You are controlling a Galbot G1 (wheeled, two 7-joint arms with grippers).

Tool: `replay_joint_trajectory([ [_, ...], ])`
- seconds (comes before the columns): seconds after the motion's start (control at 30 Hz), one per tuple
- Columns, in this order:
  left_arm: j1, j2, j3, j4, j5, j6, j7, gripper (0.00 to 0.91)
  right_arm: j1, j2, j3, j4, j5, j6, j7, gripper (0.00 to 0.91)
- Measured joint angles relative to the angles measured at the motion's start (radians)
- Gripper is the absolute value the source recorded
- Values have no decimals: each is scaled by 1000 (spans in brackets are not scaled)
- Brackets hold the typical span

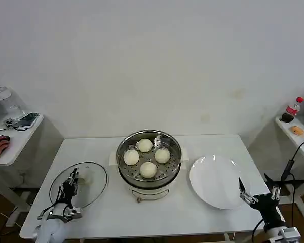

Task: Take steamed baozi put them in steamer then cover it.

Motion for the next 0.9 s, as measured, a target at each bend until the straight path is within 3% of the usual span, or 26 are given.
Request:
replay_joint_trajectory([
  [0.43, 36, -26, -45, -51, 32, 0, -59, 0, -4, 0, -10, 19, 1, -2, -2, 907],
  [0.9, 178, -2, -138, -337, 41, 82, -32, 0, 10, -18, -31, -1, -6, -2, -10, 907],
])
